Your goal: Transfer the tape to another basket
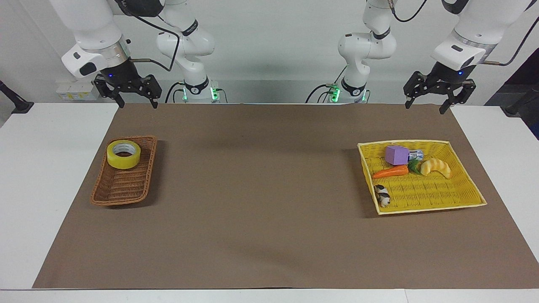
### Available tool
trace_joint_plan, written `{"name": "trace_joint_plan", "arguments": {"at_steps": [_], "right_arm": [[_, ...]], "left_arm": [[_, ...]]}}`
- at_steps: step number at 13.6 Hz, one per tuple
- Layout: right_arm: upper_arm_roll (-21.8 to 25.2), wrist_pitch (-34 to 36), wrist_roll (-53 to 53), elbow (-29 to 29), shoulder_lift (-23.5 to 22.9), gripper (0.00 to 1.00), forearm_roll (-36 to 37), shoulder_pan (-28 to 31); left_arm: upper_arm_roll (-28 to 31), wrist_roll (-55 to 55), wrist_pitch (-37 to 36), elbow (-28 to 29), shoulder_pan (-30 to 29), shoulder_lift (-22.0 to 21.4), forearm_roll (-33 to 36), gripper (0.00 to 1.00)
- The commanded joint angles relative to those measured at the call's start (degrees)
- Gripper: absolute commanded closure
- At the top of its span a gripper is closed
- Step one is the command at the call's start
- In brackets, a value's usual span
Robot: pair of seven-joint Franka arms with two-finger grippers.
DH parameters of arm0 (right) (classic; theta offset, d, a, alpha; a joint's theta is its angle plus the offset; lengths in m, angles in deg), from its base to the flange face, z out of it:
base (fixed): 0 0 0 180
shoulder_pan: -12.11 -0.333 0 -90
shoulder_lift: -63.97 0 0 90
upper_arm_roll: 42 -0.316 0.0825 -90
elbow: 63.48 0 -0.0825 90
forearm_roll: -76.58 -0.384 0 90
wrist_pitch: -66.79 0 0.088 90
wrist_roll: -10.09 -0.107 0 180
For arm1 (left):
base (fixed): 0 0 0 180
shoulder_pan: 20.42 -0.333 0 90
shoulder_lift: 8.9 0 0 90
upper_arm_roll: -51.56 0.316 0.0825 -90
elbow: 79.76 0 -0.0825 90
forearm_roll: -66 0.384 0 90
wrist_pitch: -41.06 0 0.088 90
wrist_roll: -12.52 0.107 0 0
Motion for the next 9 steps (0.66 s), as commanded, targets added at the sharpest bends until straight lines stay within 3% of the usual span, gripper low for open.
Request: {"name": "trace_joint_plan", "arguments": {"at_steps": [1,9], "right_arm": [[-0.10,0.85,1.73,1.10,0.13,0.00,-1.28,0.60],[-0.10,0.67,1.64,0.66,0.40,0.00,-1.37,0.60]], "left_arm": [[-0.37,0.29,0.07,1.25,-0.58,-1.12,0.95,0.00],[-0.37,0.03,-0.28,1.25,-0.31,-1.12,0.95,0.00]]}}
